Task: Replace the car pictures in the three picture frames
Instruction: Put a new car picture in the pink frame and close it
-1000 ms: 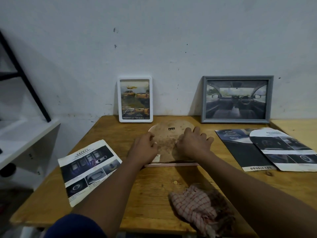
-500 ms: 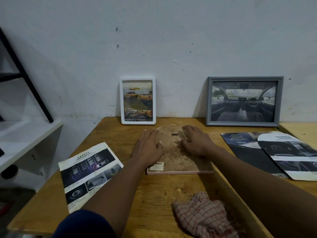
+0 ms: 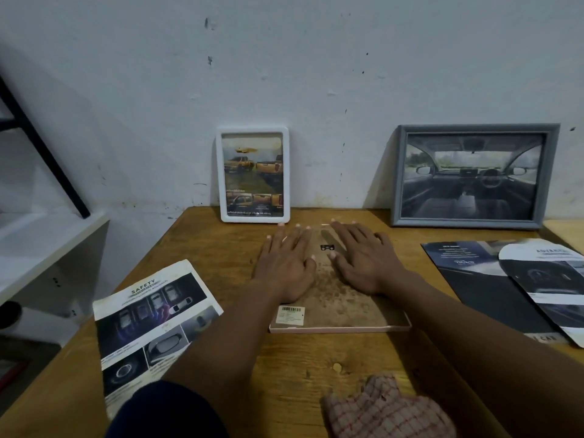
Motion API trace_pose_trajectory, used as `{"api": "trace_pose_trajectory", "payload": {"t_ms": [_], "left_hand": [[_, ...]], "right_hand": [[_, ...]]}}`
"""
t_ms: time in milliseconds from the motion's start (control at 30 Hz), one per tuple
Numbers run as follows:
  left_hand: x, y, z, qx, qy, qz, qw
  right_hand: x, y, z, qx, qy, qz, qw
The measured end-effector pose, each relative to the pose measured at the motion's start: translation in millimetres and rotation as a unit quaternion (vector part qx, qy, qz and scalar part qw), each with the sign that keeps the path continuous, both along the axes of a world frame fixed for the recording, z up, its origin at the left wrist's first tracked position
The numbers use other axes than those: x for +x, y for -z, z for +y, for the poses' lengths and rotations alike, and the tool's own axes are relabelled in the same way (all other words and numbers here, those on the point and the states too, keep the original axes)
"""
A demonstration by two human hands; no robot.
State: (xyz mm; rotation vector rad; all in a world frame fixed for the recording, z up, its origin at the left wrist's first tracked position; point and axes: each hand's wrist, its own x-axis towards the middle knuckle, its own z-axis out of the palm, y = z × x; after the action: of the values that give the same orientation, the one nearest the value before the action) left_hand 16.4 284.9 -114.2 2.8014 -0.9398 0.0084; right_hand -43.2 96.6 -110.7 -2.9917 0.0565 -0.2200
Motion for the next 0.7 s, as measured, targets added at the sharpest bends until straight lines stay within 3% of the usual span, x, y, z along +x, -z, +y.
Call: {"api": "trace_pose_trajectory", "payload": {"t_ms": [300, 533, 700], "left_hand": [[2, 0, 0, -0.044, 0.003, 0.054, 0.998], [1, -11, -7, -0.005, -0.010, 0.044, 0.999], [-1, -11, -7, 0.053, -0.002, 0.023, 0.998]], "right_hand": [[5, 1, -3, 0.045, -0.016, 0.004, 0.999], [8, -5, -2, 0.016, -0.013, 0.000, 1.000], [4, -4, 1, 0.050, -0.009, 0.015, 0.999]]}}
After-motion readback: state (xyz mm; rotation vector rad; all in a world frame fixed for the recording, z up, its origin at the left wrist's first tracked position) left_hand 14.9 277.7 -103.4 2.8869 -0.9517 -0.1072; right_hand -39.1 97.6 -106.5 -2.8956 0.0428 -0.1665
